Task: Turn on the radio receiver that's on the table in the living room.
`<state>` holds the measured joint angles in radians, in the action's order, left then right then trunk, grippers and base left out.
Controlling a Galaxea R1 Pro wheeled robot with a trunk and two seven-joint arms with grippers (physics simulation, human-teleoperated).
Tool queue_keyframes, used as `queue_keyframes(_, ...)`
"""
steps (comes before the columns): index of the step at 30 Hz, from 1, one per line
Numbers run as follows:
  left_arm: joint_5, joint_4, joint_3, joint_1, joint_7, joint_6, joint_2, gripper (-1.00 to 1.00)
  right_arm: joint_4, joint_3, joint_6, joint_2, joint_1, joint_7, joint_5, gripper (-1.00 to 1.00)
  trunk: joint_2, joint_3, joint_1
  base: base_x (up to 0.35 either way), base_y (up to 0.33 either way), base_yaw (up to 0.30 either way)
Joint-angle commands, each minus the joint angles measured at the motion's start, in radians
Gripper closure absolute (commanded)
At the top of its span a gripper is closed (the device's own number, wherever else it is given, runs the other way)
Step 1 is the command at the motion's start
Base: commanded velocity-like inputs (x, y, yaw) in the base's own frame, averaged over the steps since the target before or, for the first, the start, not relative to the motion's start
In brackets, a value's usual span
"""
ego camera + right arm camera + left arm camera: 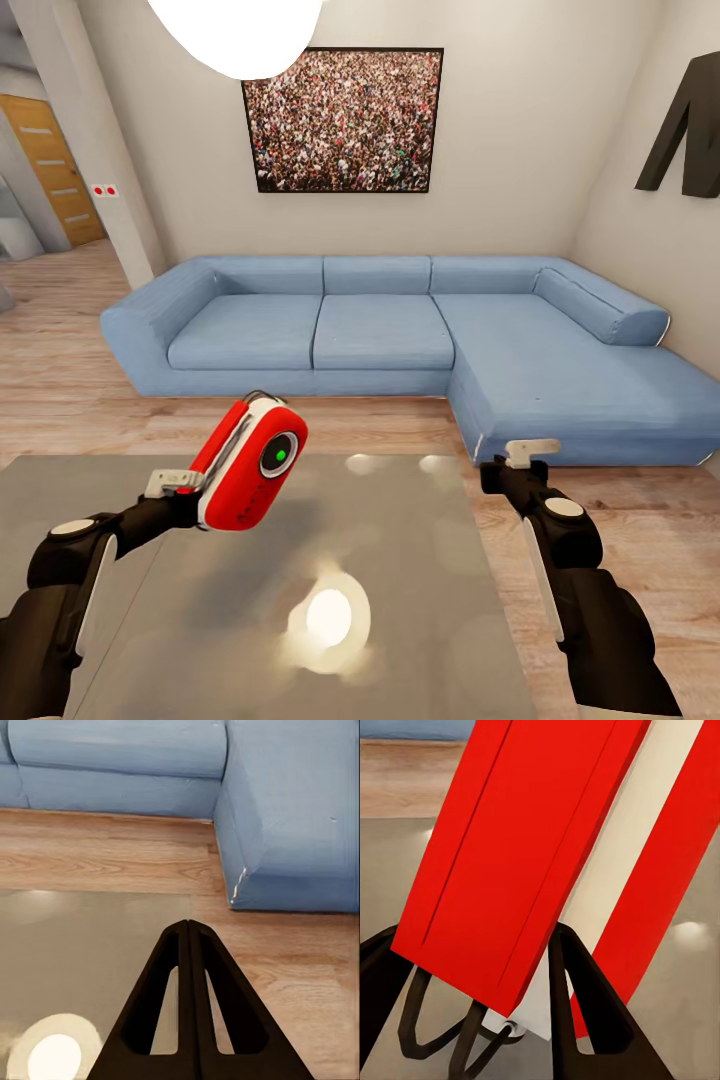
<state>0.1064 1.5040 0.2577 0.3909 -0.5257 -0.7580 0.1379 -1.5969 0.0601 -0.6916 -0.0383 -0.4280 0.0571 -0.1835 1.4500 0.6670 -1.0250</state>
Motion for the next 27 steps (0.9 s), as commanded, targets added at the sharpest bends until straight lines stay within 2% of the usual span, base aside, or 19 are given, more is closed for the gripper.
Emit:
queue_keyframes(1,-0.010,-0.001,0.000,0.000,0.000,-0.001,0.000,1.00,0.000,0.000,0.000,0.000,0.000,-0.005,0.000,1.00,0.000,0.000,0.000,0.000,0.000,0.000)
queue_keyframes(14,-0.010,-0.004,0.000,0.000,0.001,-0.001,0.000,1.00,0.000,0.000,0.001,0.000,0.000,-0.013,0.002,1.00,0.000,0.000,0.000,0.000,0.000,0.000)
queue_keyframes(18,0.016,0.017,-0.001,-0.024,0.006,0.001,0.002,1.00,-0.015,-0.003,0.002,-0.023,0.004,-0.013,0.001,1.00,0.000,0.000,0.000,0.000,0.000,0.000)
queue_keyframes(27,0.055,-0.024,0.003,-0.075,0.006,0.002,0.005,1.00,-0.003,-0.003,0.032,-0.041,0.004,-0.013,0.001,1.00,0.000,0.000,0.000,0.000,0.000,0.000)
